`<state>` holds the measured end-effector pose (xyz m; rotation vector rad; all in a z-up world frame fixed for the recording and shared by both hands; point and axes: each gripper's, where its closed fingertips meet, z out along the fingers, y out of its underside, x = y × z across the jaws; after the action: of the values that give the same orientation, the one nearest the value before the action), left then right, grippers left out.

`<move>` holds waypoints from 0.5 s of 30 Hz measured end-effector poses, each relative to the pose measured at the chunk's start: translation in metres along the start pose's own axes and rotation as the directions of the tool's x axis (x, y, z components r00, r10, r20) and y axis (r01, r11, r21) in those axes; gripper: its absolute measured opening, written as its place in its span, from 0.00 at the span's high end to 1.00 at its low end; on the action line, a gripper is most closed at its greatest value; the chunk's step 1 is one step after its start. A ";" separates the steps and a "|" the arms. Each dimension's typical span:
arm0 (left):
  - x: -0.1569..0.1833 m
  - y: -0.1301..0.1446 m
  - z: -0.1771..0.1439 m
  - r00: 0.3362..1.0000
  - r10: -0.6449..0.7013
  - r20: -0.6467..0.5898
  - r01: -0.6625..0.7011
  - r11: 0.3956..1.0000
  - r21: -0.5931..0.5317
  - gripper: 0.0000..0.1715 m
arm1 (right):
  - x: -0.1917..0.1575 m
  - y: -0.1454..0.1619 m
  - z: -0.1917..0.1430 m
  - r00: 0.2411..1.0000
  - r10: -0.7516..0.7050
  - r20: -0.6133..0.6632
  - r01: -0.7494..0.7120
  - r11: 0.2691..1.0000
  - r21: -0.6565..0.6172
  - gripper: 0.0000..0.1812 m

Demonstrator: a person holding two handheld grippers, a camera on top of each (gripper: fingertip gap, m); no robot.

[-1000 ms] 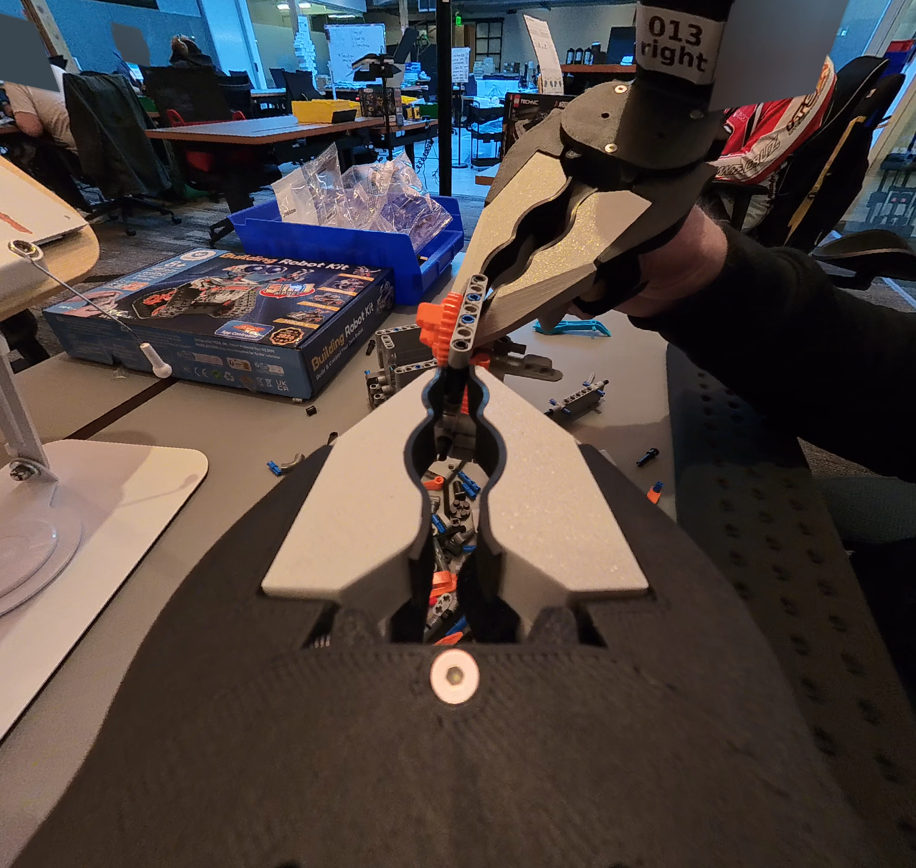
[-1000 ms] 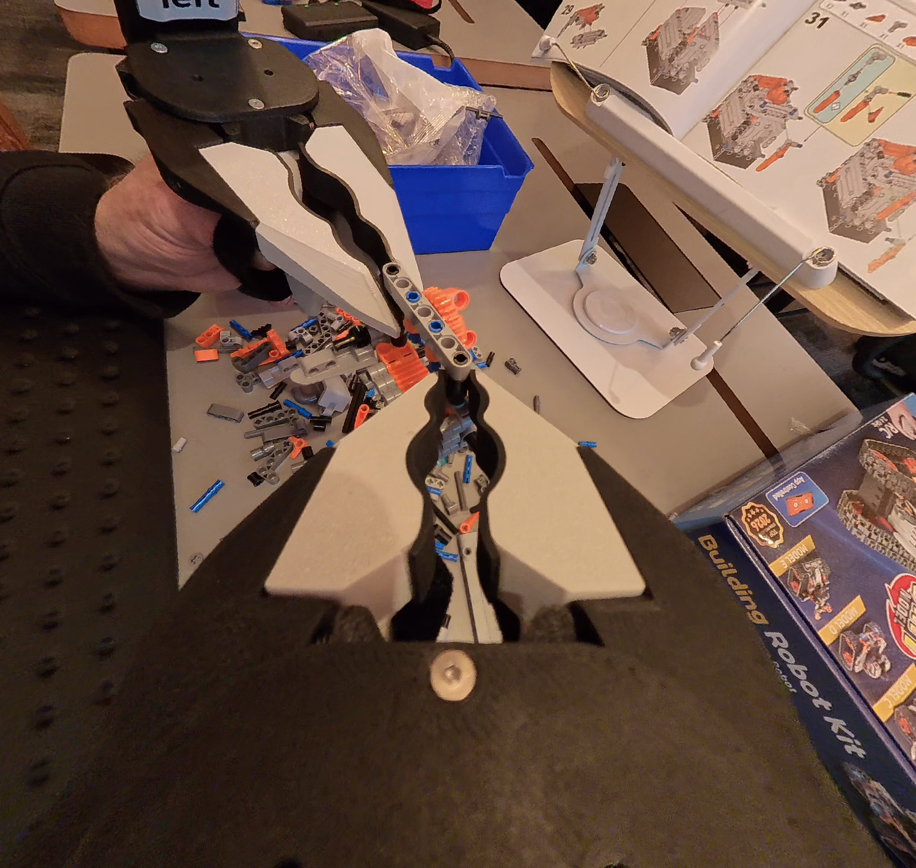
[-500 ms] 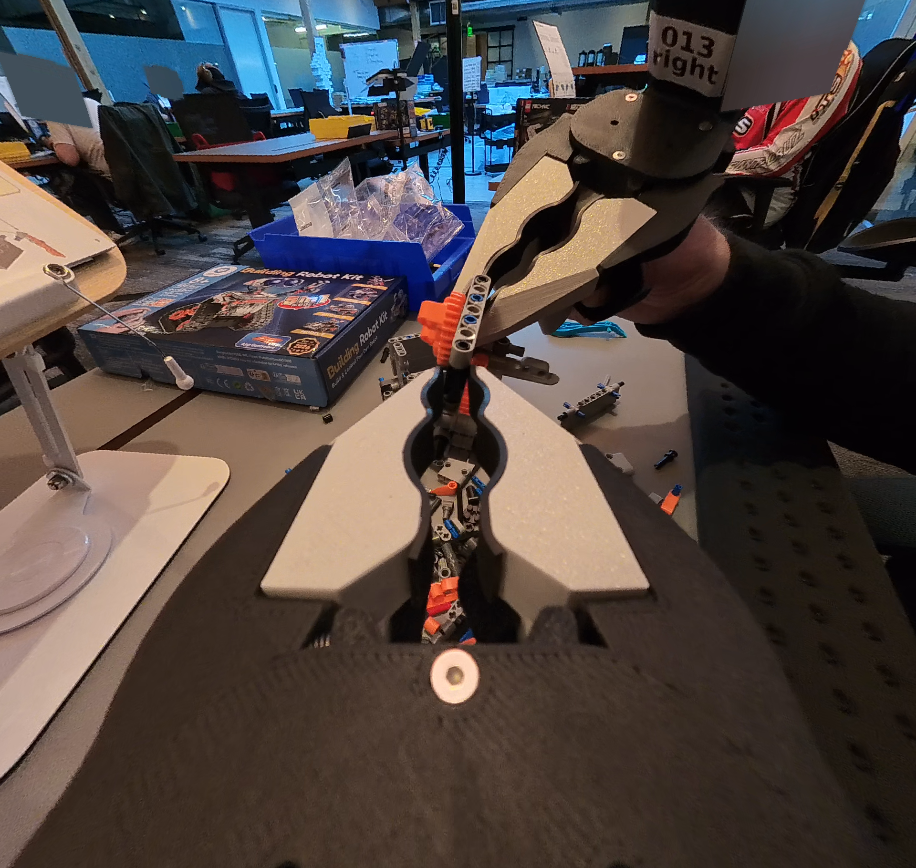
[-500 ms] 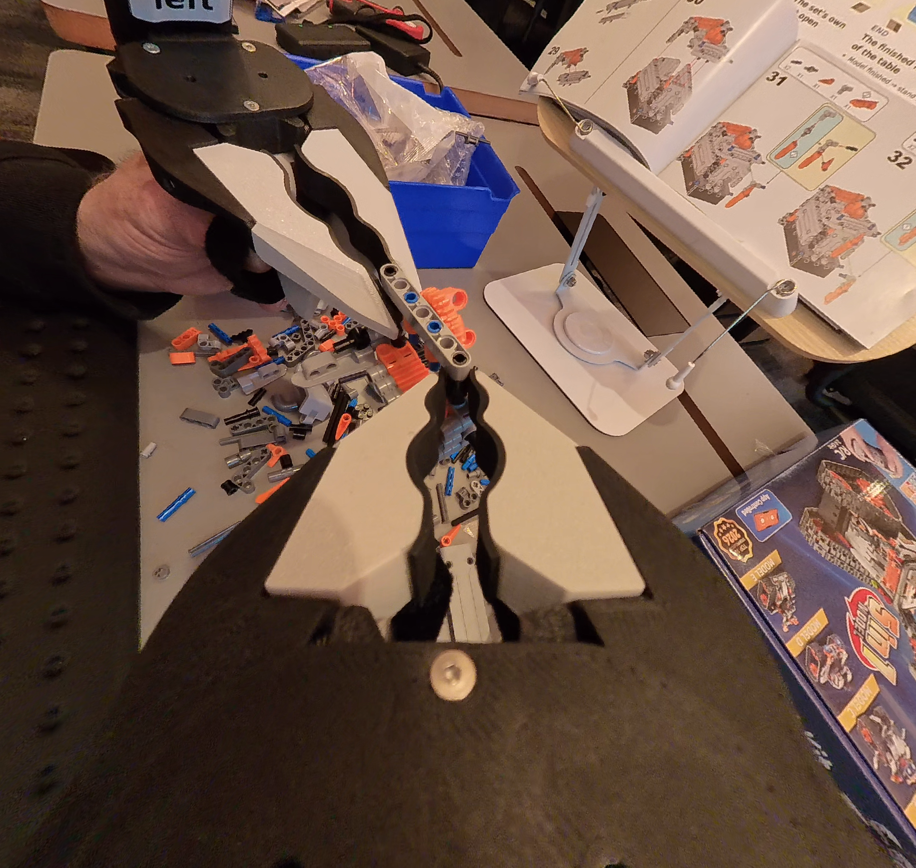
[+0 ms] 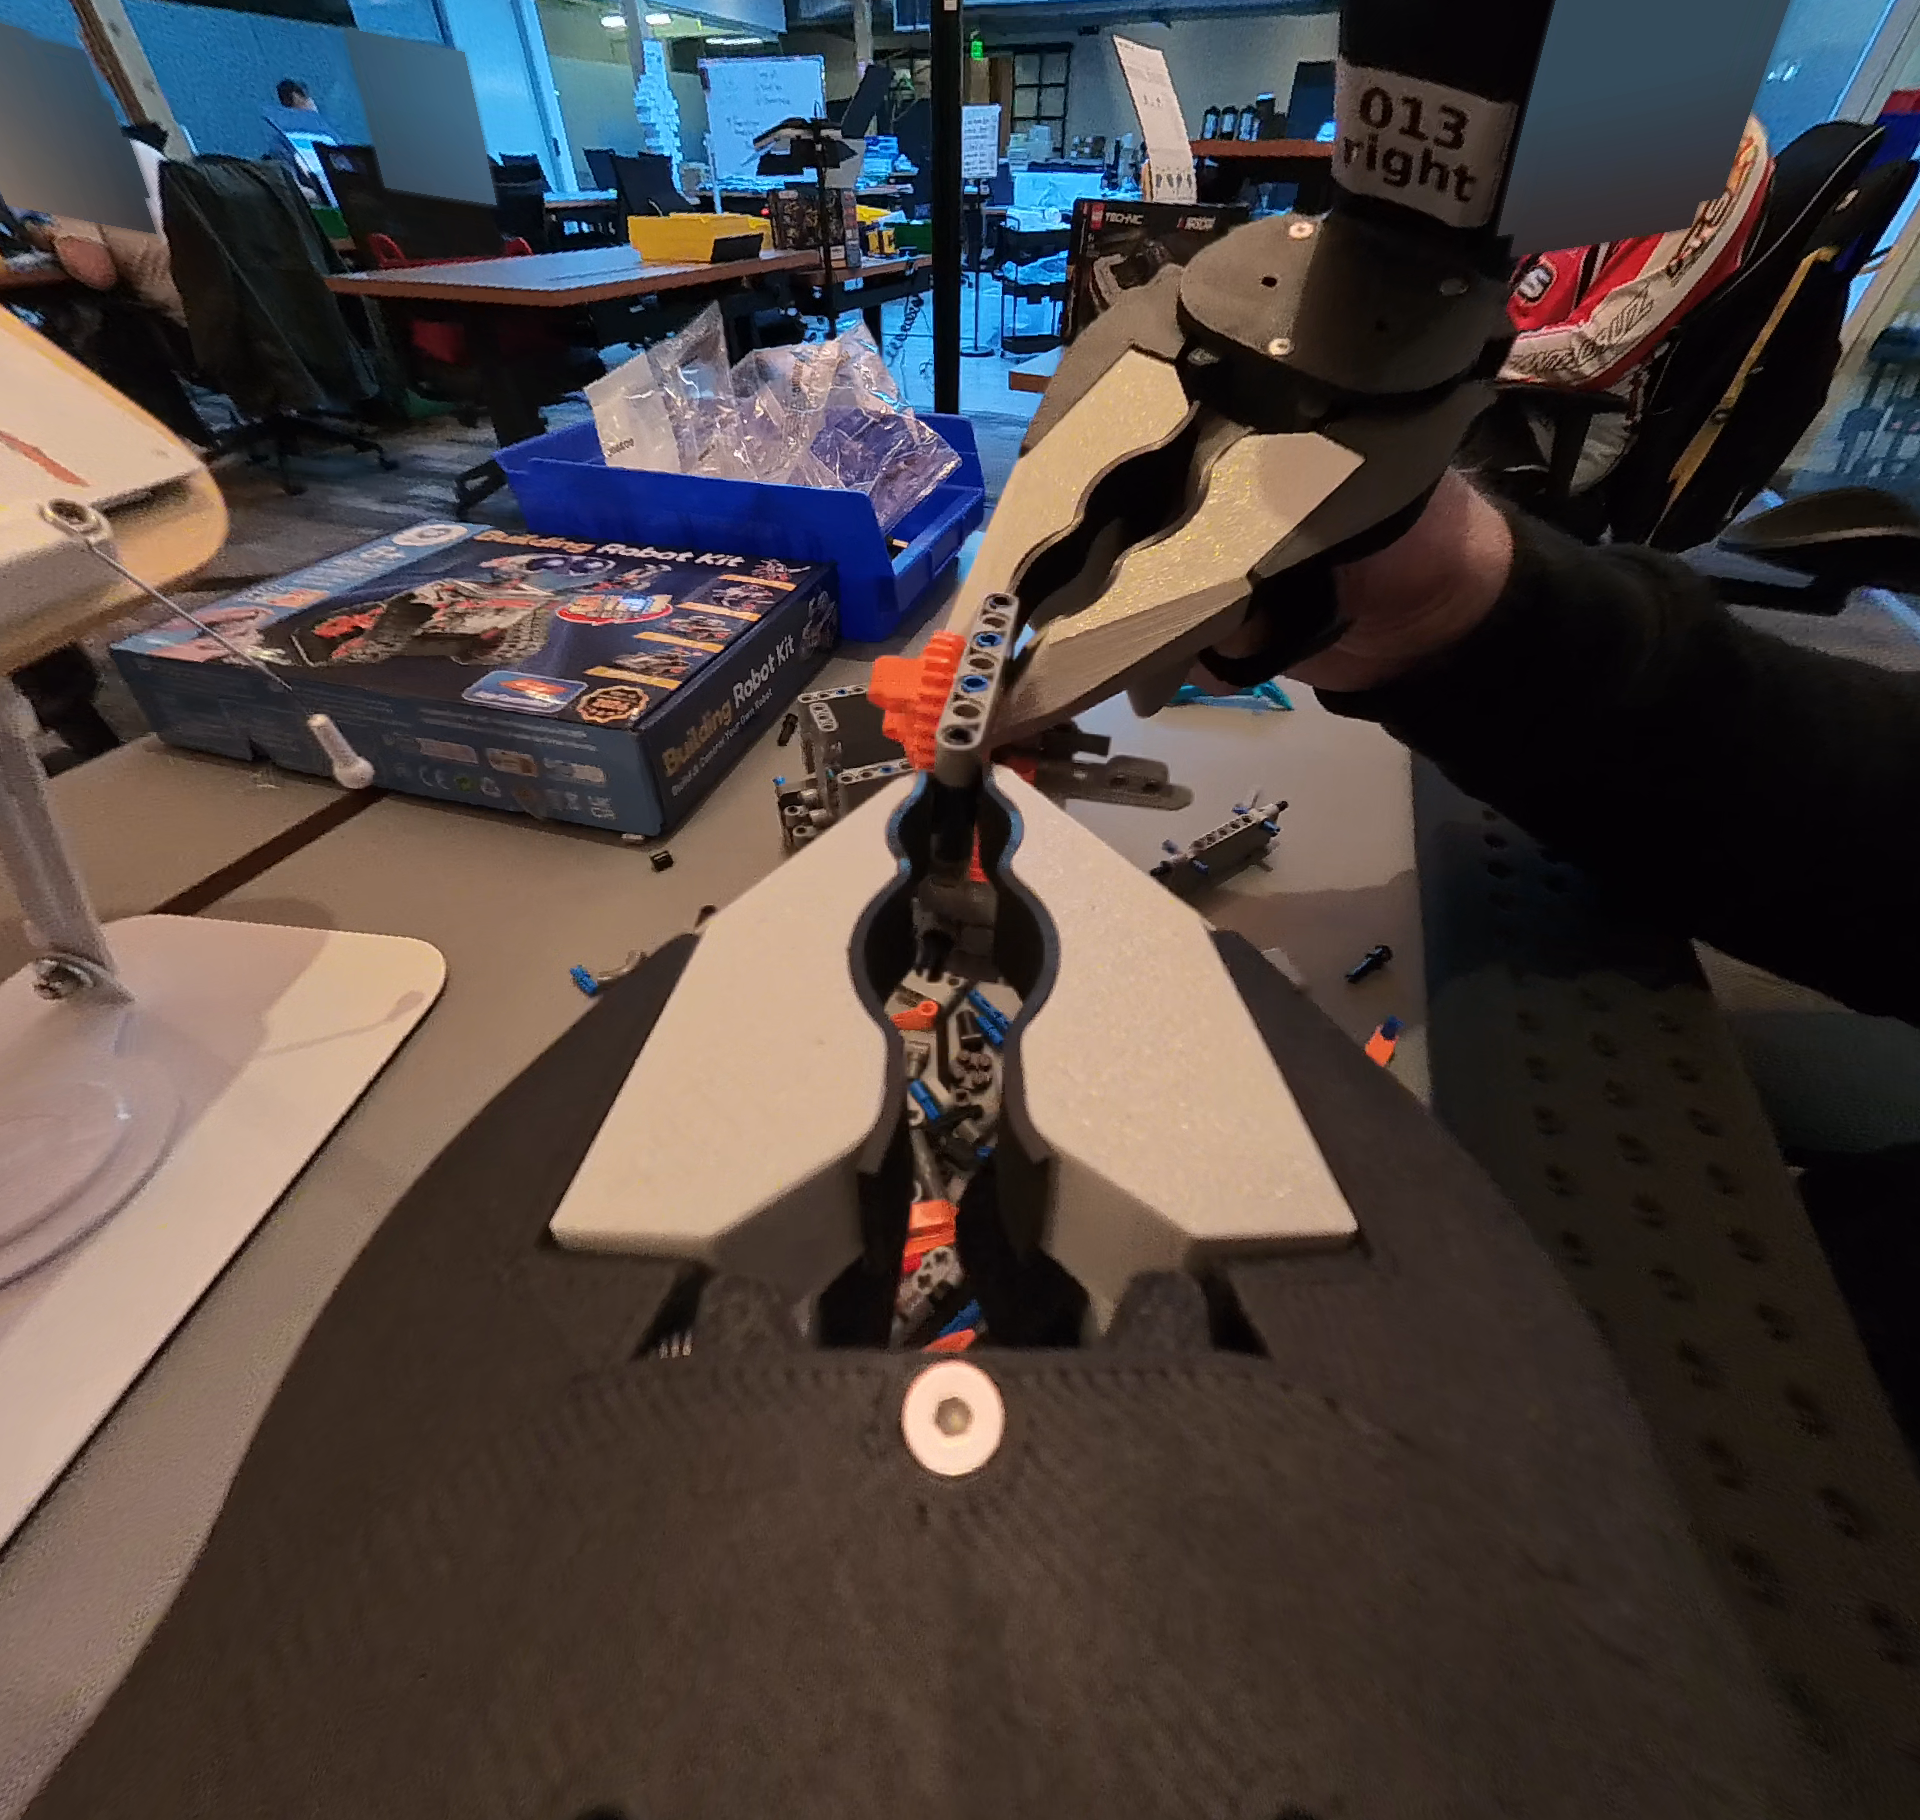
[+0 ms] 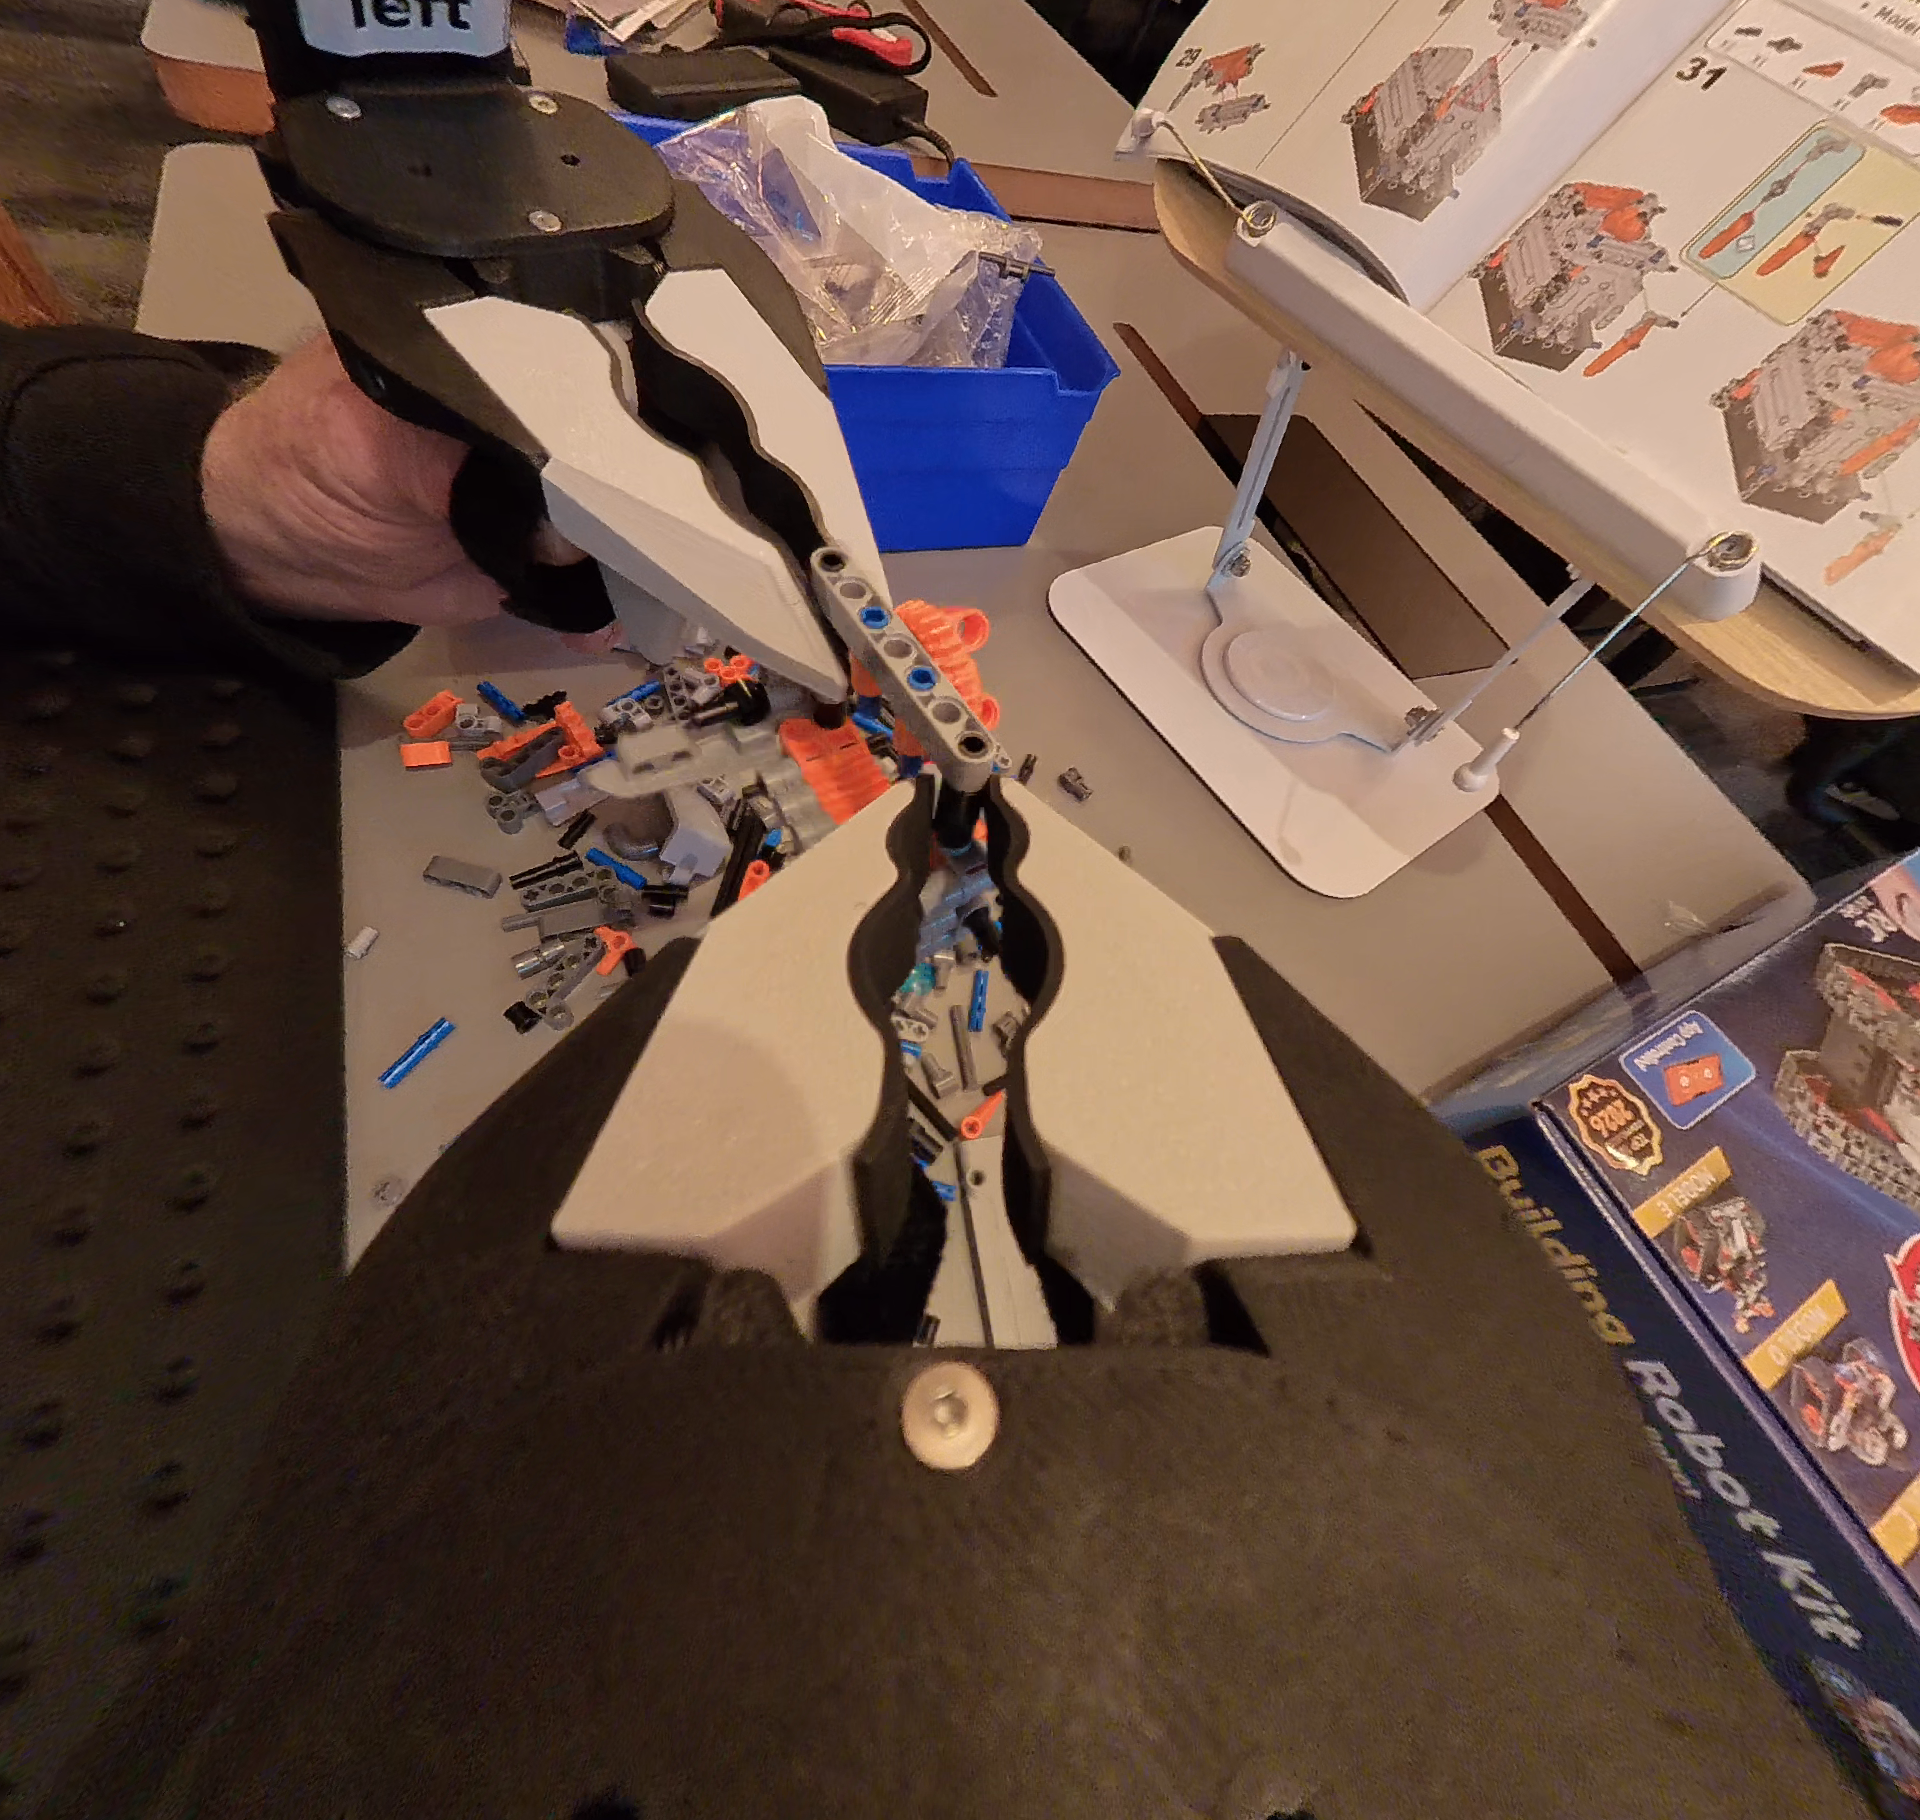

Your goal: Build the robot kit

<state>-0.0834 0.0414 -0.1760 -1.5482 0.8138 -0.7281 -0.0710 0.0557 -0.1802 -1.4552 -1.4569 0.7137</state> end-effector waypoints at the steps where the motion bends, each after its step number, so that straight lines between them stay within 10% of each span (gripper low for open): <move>1: 0.000 0.000 0.000 1.000 -0.026 -0.013 0.026 1.000 0.007 0.97 | 0.000 -0.001 0.000 1.000 0.009 0.006 -0.009 1.000 0.008 0.96; 15: -0.003 0.001 -0.001 0.957 -0.253 -0.141 0.260 0.965 0.032 0.97 | -0.001 -0.001 0.000 0.996 0.070 0.049 -0.072 0.997 0.041 0.96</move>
<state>-0.0862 0.0428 -0.1771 -1.5881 0.6936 -1.0465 -0.0716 0.0544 -0.1790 -1.4718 -1.4237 0.8236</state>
